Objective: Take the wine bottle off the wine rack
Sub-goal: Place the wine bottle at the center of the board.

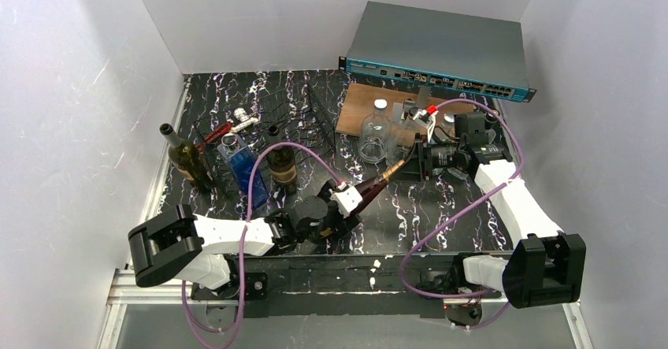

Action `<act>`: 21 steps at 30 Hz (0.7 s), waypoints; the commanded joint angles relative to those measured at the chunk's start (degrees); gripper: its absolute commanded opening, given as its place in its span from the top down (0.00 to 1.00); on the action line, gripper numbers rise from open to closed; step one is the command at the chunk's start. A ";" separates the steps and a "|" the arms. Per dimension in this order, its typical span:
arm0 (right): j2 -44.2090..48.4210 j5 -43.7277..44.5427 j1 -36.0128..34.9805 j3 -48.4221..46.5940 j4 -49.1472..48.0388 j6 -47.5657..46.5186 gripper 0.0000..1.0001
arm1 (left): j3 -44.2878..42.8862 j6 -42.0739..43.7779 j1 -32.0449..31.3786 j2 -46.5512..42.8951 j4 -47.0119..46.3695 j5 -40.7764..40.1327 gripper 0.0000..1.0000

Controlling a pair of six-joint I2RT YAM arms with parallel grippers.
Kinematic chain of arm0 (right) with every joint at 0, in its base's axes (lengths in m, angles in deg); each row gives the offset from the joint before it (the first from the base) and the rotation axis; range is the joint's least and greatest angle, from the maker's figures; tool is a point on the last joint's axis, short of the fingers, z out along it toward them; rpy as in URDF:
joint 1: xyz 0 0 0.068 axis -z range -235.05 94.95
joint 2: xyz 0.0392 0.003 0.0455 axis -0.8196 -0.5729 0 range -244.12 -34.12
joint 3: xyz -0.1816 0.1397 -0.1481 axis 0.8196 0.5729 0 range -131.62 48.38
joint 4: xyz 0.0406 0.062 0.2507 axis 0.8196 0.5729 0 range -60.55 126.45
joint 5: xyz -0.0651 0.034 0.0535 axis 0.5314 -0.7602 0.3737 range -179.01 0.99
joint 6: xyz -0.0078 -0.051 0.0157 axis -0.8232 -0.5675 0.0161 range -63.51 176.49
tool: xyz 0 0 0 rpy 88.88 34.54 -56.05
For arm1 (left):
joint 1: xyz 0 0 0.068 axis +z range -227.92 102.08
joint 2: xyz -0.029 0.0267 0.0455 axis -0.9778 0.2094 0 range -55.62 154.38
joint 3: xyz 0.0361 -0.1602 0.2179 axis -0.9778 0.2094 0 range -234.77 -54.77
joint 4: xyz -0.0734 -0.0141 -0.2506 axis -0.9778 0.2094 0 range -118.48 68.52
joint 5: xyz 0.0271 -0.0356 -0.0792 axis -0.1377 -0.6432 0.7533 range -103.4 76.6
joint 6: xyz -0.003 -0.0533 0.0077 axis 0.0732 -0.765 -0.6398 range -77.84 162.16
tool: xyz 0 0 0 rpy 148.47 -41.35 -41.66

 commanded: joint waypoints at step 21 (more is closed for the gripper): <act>5.36 2.84 0.27 -3.11 2.49 -7.26 0.99 | -4.76 -5.00 -0.14 1.71 -9.00 3.22 1.00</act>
